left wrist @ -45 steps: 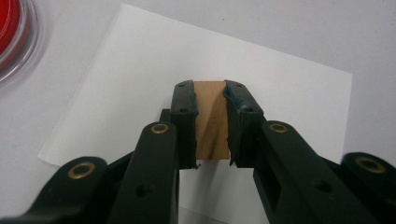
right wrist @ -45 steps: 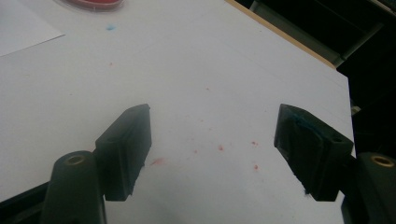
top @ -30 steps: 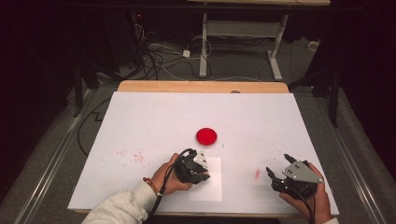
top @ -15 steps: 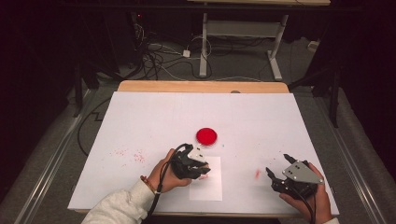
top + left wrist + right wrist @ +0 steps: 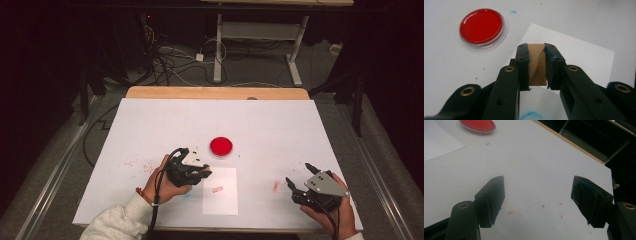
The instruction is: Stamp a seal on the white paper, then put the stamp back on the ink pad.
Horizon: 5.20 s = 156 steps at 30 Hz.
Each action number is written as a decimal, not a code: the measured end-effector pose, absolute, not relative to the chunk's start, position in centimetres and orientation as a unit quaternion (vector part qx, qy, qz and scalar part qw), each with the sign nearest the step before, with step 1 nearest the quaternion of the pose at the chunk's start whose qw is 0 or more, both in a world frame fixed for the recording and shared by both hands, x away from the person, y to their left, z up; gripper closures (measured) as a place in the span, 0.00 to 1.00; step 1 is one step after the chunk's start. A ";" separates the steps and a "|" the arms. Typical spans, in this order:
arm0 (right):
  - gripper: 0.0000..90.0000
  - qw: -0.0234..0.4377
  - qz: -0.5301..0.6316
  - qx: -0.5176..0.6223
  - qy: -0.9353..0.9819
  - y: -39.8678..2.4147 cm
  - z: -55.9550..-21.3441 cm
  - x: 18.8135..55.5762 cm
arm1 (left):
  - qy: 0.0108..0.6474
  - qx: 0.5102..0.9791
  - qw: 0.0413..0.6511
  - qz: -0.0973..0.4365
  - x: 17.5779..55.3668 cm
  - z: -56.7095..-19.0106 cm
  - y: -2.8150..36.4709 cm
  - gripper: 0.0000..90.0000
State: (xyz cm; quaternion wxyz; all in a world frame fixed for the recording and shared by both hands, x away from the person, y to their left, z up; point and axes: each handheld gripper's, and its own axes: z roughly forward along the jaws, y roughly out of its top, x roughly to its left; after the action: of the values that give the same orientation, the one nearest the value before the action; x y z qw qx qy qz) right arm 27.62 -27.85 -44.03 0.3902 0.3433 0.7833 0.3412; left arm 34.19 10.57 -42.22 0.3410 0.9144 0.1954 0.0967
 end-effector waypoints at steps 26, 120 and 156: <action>0.31 0.389 0.347 0.339 0.783 -27.6 -44.0 28.1 | 0.241 0.901 0.340 0.122 34.7 -42.5 13.6 0.82; 0.31 0.379 0.335 0.331 0.796 -27.6 -44.6 27.9 | 0.254 0.915 0.297 0.098 45.9 -44.2 3.3 0.73; 0.31 0.380 0.336 0.328 0.797 -27.4 -44.5 27.8 | 0.218 0.847 0.430 0.225 40.6 -40.5 6.6 0.22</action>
State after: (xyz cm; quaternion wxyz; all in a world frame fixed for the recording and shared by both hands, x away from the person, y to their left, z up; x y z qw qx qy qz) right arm 27.84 -27.38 -44.54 0.3805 0.3279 0.7967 0.3363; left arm 40.64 6.57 -40.46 0.4297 0.8467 0.2184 0.2253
